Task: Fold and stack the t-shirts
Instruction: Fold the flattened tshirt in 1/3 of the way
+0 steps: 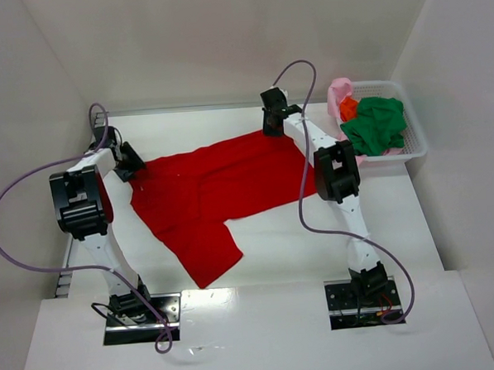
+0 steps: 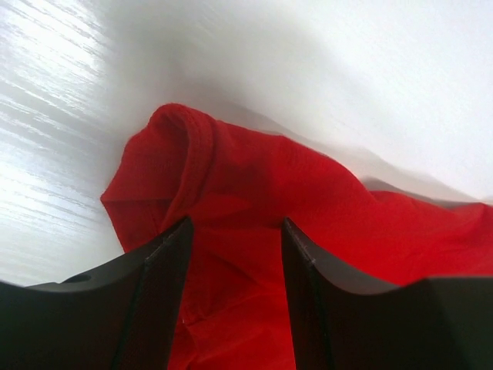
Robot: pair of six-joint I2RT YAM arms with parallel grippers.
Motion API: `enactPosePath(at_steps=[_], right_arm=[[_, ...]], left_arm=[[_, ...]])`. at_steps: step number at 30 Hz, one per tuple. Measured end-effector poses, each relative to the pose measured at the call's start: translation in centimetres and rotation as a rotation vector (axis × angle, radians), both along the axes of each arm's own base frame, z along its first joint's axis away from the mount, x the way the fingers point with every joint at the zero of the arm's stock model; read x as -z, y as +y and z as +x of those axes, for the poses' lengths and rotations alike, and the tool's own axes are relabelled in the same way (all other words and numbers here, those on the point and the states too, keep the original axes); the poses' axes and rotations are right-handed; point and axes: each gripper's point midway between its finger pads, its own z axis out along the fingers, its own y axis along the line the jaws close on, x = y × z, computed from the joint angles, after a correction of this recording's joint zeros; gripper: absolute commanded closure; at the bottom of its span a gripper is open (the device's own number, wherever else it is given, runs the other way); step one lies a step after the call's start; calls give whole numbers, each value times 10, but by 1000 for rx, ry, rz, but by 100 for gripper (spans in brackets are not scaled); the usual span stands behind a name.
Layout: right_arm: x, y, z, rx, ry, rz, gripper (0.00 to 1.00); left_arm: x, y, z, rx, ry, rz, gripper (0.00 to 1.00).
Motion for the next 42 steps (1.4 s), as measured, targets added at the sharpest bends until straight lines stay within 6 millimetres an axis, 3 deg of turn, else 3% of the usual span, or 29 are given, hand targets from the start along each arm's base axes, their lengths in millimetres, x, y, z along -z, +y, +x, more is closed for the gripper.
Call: enactPosePath(at_steps=[9, 12, 16, 17, 21, 23, 32, 42], right_arm=[[22, 8, 6, -67, 39, 23, 80], [21, 9, 12, -80, 32, 35, 82], [20, 4, 14, -94, 44, 45, 91], [19, 2, 14, -96, 47, 44, 92], [15, -7, 17, -96, 48, 43, 95], [13, -12, 18, -92, 48, 44, 96], [19, -24, 16, -76, 76, 35, 97], [26, -47, 19, -44, 88, 46, 100]], left_arm=[[-3, 2, 0, -23, 27, 18, 43], [-7, 5, 6, -27, 39, 52, 49], [-8, 6, 18, -12, 37, 88, 65], [-7, 5, 19, -10, 41, 93, 76], [-2, 3, 25, -4, 60, 113, 96], [0, 2, 28, -1, 69, 120, 100], [4, 3, 39, 2, 94, 138, 100], [3, 4, 73, 59, 98, 169, 100]])
